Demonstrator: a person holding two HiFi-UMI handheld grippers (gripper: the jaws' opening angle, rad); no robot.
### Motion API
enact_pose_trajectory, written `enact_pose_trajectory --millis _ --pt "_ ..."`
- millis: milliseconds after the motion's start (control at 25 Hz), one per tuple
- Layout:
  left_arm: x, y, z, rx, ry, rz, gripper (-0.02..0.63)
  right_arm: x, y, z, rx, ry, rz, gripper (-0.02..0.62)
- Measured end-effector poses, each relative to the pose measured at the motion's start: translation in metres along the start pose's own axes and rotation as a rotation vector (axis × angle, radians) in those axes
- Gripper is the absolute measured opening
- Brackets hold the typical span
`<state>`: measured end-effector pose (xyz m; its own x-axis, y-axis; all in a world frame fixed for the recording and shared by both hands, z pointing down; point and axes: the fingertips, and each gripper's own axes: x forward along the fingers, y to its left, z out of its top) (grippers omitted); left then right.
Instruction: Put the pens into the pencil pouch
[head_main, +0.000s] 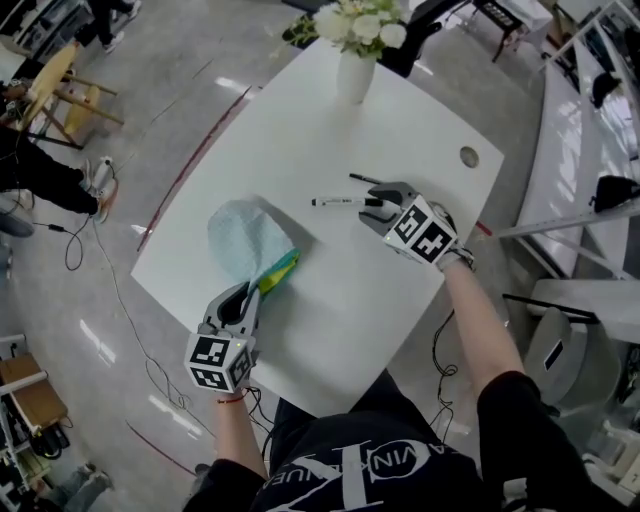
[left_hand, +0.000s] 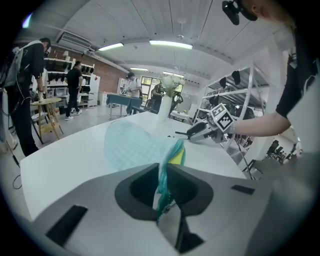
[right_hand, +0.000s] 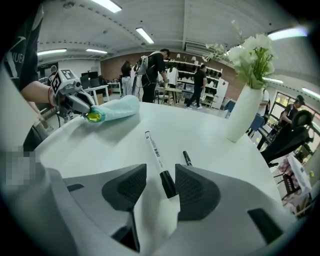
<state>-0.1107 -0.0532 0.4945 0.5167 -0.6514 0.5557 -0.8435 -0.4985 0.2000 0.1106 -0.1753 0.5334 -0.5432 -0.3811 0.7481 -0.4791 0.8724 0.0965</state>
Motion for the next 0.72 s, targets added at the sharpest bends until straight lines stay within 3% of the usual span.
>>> enact_pose_trajectory --millis 200,400,720 --pt "0.003 -0.001 0.0 -0.022 -0.004 0.001 0.051 0.01 0.004 -0.013 0.028 0.068 0.077 0.175" --pt "0.003 -0.004 0.001 -0.009 -0.007 0.0 0.051 0.007 0.015 -0.011 0.061 0.032 0.059 0.084" --pt "0.004 -0.005 0.005 0.003 -0.003 0.008 0.051 -0.006 0.029 -0.001 0.191 -0.061 0.054 0.08"
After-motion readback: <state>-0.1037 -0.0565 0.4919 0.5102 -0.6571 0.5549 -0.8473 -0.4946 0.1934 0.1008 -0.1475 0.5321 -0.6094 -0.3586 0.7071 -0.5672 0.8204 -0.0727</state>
